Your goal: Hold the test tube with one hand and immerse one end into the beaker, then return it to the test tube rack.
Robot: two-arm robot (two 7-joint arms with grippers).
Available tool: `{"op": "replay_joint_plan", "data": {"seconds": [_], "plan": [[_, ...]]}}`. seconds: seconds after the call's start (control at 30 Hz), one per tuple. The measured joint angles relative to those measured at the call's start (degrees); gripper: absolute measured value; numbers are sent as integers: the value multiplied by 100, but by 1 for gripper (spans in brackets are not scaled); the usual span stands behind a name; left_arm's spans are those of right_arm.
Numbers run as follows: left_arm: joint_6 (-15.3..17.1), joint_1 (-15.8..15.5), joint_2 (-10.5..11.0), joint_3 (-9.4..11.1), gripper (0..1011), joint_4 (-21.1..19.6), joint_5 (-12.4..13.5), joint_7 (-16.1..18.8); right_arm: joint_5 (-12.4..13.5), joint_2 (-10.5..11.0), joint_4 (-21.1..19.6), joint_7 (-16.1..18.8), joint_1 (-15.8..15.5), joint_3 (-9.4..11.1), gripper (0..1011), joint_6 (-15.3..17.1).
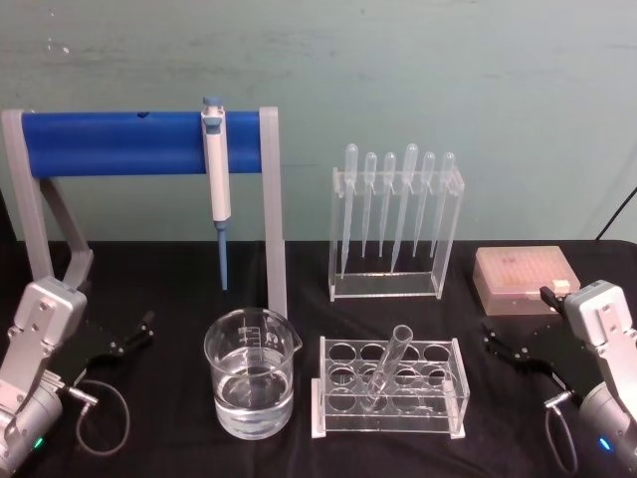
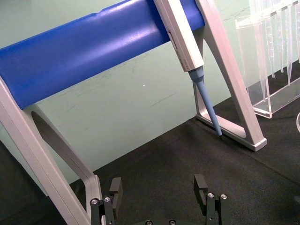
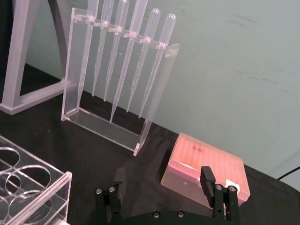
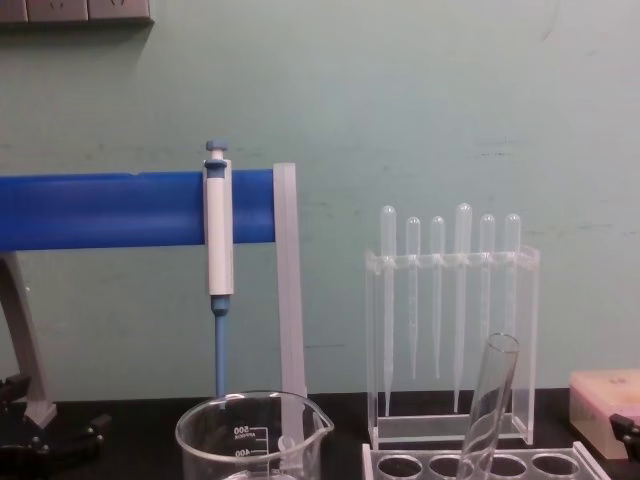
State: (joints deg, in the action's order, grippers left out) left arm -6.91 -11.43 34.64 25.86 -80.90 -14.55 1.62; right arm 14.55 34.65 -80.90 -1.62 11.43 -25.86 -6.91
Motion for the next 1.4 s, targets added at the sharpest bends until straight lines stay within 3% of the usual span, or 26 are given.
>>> {"op": "replay_joint_plan", "data": {"seconds": [0.37, 0.57, 0.73, 0.8, 0.87, 0.93, 0.97, 1.13, 1.17, 1.27, 1.4], "plan": [[0, 0, 0, 0, 1000, 0, 0, 0, 52, 27, -379, 100, -260, 306, 1002, -156], [0, 0, 0, 0, 1000, 0, 0, 0, 314, 182, -773, 324, -534, 578, 1000, -141], [0, 0, 0, 0, 1000, 0, 0, 0, 694, 371, -1003, 800, -751, 775, 1000, -196], [0, 0, 0, 0, 1000, 0, 0, 0, 912, 524, -1129, 1142, -895, 889, 1000, -270], [0, 0, 0, 0, 1000, 0, 0, 0, 962, 559, -1156, 1230, -929, 913, 1000, -288], [0, 0, 0, 0, 1000, 0, 0, 0, 1165, 721, -1232, 1654, -1047, 991, 1002, -394], [0, 0, 0, 0, 1000, 0, 0, 0, 1165, 721, -1232, 1654, -1047, 991, 1000, -394], [0, 0, 0, 0, 1000, 0, 0, 0, 1550, 1005, -1226, 2644, -1180, 1023, 1002, -591], [0, 0, 0, 0, 1000, 0, 0, 0, 1550, 1005, -1226, 2644, -1180, 1023, 1000, -591], [0, 0, 0, 0, 1000, 0, 0, 0, 1681, 1071, -1158, 3200, -1196, 953, 1000, -702], [0, 0, 0, 0, 1000, 0, 0, 0, 1729, 1021, -1069, 3655, -1107, 818, 1002, -800]]}}
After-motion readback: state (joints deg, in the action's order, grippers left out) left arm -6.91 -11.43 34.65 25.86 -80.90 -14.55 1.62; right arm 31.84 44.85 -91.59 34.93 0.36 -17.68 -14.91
